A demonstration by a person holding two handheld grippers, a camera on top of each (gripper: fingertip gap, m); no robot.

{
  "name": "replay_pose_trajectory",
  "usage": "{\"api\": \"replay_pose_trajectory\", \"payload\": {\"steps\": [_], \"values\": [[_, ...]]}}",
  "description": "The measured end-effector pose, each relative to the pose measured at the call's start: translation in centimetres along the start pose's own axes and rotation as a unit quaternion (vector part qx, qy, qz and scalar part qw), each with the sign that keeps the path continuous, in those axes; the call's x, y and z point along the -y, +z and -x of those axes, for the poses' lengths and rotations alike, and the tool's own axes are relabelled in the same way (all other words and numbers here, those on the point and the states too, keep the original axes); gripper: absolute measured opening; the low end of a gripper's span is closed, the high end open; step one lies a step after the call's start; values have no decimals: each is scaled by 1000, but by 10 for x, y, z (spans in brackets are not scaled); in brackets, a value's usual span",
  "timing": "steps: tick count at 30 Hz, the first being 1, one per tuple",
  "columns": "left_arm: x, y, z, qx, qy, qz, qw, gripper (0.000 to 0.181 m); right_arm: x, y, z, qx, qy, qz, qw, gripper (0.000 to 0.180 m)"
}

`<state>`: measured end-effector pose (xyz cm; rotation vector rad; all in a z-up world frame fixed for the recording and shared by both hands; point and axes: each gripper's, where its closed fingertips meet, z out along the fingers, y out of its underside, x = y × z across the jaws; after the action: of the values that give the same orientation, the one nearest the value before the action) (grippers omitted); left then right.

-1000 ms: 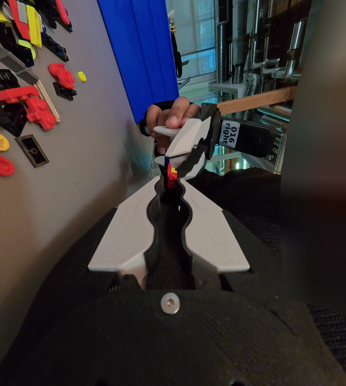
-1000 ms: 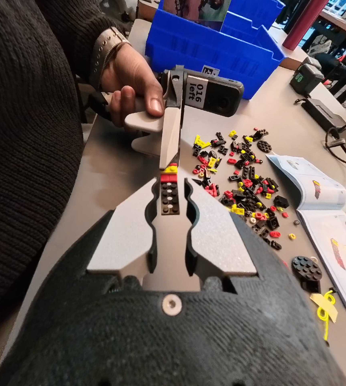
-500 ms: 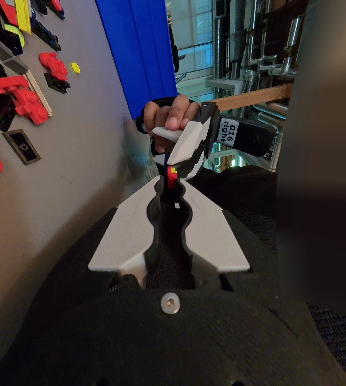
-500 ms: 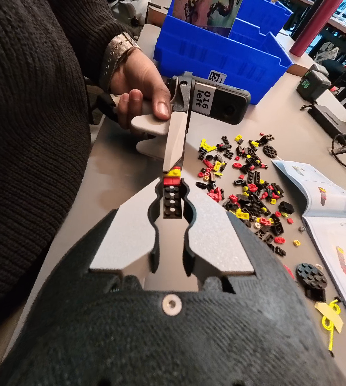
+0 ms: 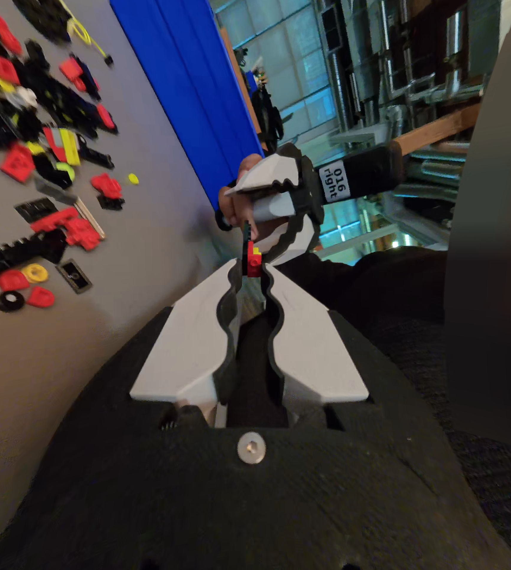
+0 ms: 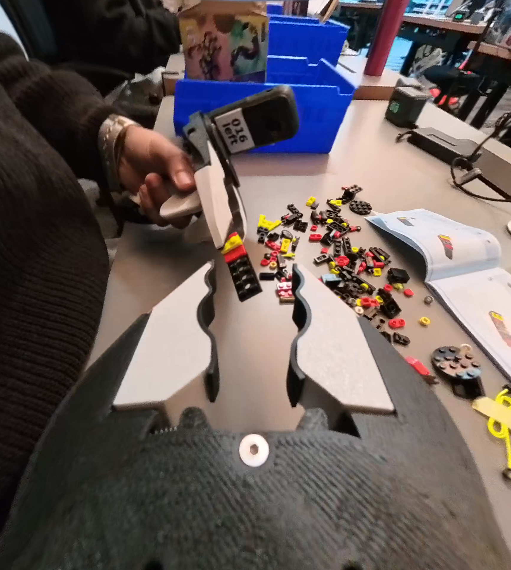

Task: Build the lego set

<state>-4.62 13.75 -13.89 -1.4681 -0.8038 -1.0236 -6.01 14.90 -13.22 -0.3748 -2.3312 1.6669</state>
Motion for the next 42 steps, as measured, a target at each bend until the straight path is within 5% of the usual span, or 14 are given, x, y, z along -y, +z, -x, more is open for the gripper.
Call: {"api": "replay_pose_trajectory", "payload": {"steps": [9, 16, 23, 29, 42], "values": [[9, -1, -6, 61, 169, -14, 984, 8, -8, 1, -4, 21, 78, 11, 997, 34], [4, 1, -8, 56, 182, 0, 982, 8, -1, -2, 9, 86, 135, -12, 987, 16], [-3, 5, -9, 60, 208, 22, 976, 8, 8, -2, 14, 124, 184, -41, 974, 21], [-11, 11, -16, 61, 267, 39, 961, 8, 11, -3, 25, 150, 171, -43, 973, 5], [-19, 12, -19, 65, 316, 60, 944, 8, 11, -4, 33, 143, 112, -21, 983, 4]]}}
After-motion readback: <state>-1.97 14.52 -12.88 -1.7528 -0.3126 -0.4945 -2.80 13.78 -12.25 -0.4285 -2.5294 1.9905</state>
